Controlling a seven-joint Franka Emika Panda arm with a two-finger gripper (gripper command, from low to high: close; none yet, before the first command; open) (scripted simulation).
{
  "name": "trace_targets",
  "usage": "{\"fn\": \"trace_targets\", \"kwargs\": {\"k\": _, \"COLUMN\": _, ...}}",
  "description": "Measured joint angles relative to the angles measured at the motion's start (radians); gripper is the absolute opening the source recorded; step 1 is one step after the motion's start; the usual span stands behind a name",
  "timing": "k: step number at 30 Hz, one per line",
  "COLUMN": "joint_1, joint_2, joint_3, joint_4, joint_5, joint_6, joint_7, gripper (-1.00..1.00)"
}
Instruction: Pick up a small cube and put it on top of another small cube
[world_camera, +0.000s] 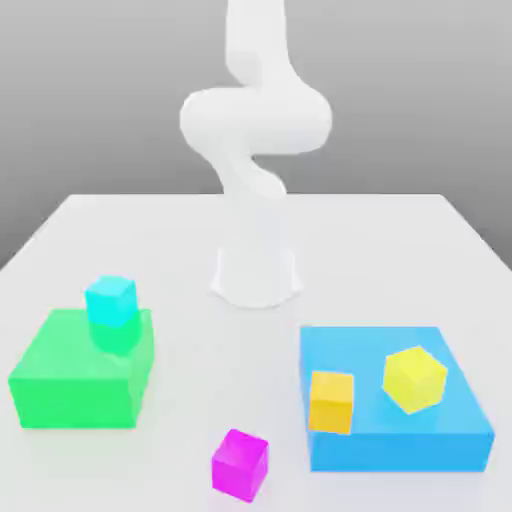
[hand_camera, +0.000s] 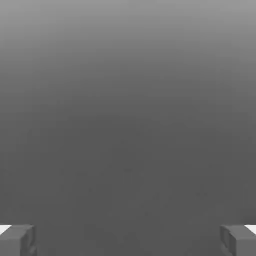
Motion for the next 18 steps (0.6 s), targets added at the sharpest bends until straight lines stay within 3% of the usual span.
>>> {"fn": "trace_targets", "kwargs": {"k": 18, "joint_1": -0.061, "joint_2": 0.659, "joint_3": 0.035, "joint_4": -0.182, "joint_5": 0.001, "joint_6": 0.306, "joint_7": 0.251, "gripper": 0.0}}
